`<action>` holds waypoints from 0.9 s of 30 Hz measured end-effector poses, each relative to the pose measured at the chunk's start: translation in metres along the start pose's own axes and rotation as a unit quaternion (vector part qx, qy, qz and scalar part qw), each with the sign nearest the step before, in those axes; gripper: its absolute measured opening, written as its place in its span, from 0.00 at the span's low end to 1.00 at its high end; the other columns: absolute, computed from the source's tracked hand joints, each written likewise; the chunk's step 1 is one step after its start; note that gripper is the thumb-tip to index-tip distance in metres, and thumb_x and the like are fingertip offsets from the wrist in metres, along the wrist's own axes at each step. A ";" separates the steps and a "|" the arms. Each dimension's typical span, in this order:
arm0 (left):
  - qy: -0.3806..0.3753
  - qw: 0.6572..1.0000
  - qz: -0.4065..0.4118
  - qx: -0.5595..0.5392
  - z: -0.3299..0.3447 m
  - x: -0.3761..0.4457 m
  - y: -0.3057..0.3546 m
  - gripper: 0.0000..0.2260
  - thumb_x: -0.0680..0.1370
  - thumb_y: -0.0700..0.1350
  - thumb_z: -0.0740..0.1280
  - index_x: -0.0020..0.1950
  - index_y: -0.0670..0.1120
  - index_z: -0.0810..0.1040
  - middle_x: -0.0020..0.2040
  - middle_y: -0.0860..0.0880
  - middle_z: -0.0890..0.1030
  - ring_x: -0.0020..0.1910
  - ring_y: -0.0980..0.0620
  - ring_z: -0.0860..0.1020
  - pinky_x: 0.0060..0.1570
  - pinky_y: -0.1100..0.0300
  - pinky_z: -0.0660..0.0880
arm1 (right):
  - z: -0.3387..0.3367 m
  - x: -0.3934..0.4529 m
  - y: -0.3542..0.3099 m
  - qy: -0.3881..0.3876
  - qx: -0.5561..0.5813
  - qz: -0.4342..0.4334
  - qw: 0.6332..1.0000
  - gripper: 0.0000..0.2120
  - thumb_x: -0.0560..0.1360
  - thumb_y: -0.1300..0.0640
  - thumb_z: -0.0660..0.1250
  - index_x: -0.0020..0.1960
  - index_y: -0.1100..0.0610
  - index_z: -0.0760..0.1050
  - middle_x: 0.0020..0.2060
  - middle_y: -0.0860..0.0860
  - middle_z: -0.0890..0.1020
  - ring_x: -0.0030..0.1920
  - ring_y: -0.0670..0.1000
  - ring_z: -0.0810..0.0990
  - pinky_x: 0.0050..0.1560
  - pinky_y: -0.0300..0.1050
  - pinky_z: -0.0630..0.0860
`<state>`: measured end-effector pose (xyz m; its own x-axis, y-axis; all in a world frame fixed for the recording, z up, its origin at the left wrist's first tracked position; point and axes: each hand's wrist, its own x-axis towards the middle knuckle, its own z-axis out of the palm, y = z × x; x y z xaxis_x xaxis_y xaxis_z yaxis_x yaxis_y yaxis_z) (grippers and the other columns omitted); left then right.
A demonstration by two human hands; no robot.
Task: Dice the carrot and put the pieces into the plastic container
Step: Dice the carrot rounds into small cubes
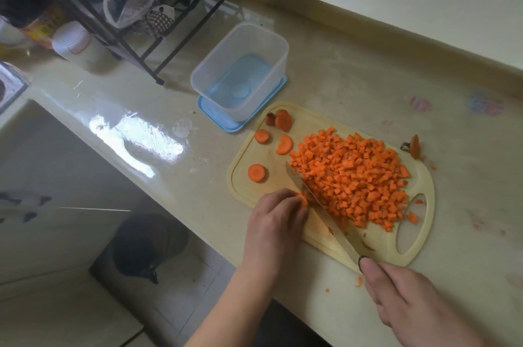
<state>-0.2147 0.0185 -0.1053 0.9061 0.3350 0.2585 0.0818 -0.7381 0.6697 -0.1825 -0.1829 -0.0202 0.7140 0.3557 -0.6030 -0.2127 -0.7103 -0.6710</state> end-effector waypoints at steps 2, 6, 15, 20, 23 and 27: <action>-0.015 1.000 0.014 -0.001 -0.004 0.001 -0.001 0.12 0.79 0.49 0.68 0.51 0.41 0.86 0.52 0.47 0.84 0.49 0.50 0.81 0.48 0.54 0.81 | -0.004 0.000 -0.002 0.006 -0.003 -0.014 1.000 0.19 0.67 0.34 0.52 0.31 0.47 0.70 0.20 0.47 0.70 0.23 0.43 0.68 0.31 0.38 0.63; -0.038 0.998 0.054 0.010 -0.011 0.004 -0.005 0.11 0.79 0.49 0.69 0.51 0.42 0.84 0.53 0.45 0.81 0.47 0.47 0.81 0.45 0.54 0.80 | -0.003 -0.003 -0.001 0.014 -0.006 -0.032 0.999 0.22 0.71 0.38 0.56 0.30 0.54 0.67 0.19 0.48 0.68 0.23 0.45 0.67 0.29 0.38 0.62; -0.073 0.979 0.188 0.018 -0.015 0.011 -0.015 0.04 0.79 0.39 0.72 0.51 0.39 0.85 0.51 0.44 0.83 0.50 0.43 0.79 0.49 0.52 0.77 | 0.004 -0.014 -0.004 0.028 -0.050 -0.019 0.998 0.23 0.68 0.37 0.54 0.33 0.56 0.71 0.27 0.50 0.78 0.29 0.45 0.75 0.33 0.36 0.69; -0.075 0.982 0.172 0.013 -0.014 0.011 -0.015 0.02 0.78 0.37 0.73 0.49 0.39 0.84 0.49 0.44 0.82 0.48 0.43 0.78 0.46 0.51 0.76 | 0.002 -0.016 -0.003 0.035 -0.055 -0.014 0.998 0.23 0.70 0.38 0.55 0.34 0.57 0.71 0.25 0.49 0.77 0.29 0.45 0.75 0.32 0.36 0.69; -0.079 0.983 0.168 0.008 -0.013 0.013 -0.014 0.02 0.77 0.37 0.72 0.49 0.39 0.84 0.48 0.44 0.82 0.46 0.43 0.78 0.44 0.50 0.76 | 0.000 -0.015 -0.005 0.027 -0.051 -0.009 0.998 0.25 0.68 0.36 0.53 0.34 0.58 0.71 0.24 0.49 0.75 0.28 0.45 0.74 0.31 0.35 0.67; -0.071 0.980 0.182 0.028 -0.012 0.017 -0.018 0.03 0.77 0.39 0.72 0.48 0.40 0.84 0.48 0.45 0.82 0.47 0.43 0.78 0.45 0.49 0.76 | 0.001 -0.015 -0.002 0.046 -0.045 0.005 0.998 0.26 0.73 0.35 0.54 0.35 0.58 0.71 0.25 0.47 0.76 0.30 0.45 0.75 0.33 0.37 0.69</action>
<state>-0.2060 0.0440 -0.1043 0.9281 -0.0383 0.3705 -0.2381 -0.8260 0.5110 -0.1932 -0.1860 -0.0102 0.7710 0.2935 -0.5652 -0.1628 -0.7671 -0.6205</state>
